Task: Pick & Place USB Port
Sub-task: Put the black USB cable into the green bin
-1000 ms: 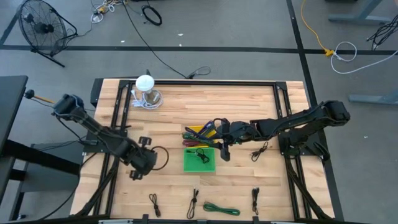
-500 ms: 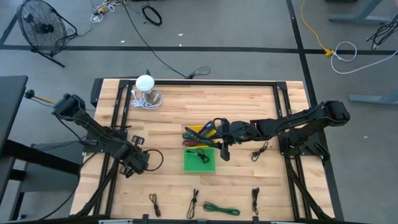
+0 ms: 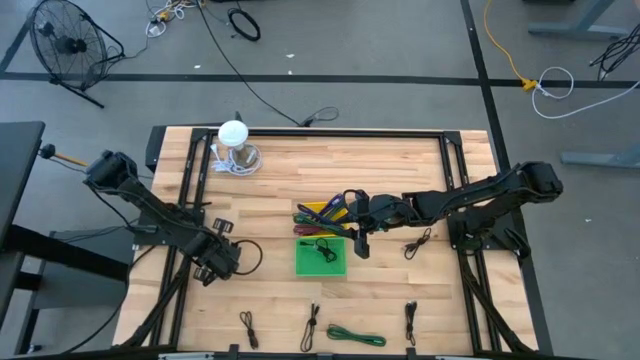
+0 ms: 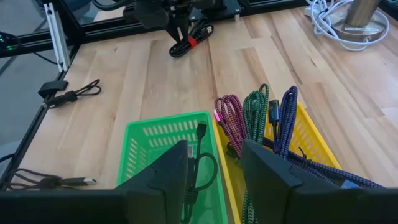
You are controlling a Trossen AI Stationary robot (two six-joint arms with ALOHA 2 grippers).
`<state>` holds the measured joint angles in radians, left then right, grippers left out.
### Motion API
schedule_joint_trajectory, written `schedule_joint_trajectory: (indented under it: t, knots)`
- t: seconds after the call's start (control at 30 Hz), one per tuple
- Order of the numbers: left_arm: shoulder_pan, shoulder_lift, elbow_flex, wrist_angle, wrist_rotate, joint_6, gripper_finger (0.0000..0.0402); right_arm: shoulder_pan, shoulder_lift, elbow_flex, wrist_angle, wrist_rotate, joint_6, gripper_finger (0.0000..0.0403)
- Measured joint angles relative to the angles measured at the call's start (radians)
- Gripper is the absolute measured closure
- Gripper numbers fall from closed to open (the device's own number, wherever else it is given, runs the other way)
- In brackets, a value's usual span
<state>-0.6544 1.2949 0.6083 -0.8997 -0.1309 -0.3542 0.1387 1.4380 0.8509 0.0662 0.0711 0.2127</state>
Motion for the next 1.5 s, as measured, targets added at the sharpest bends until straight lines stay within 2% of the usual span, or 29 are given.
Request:
schedule_joint_trajectory:
  t: [0.27,0.47,1.5]
  knots:
    - [0.001,0.000,0.003,0.003,-0.017,0.000,0.0319,0.000,0.000,0.000,0.000,0.018,-0.011,0.0252]
    - [0.001,0.000,0.062,0.007,-0.093,0.022,0.0319,0.000,0.000,0.000,0.000,0.052,-0.012,0.0252]
    - [0.001,0.008,0.064,0.031,-0.075,0.046,0.0319,0.000,0.000,0.000,0.000,0.052,-0.013,0.0252]
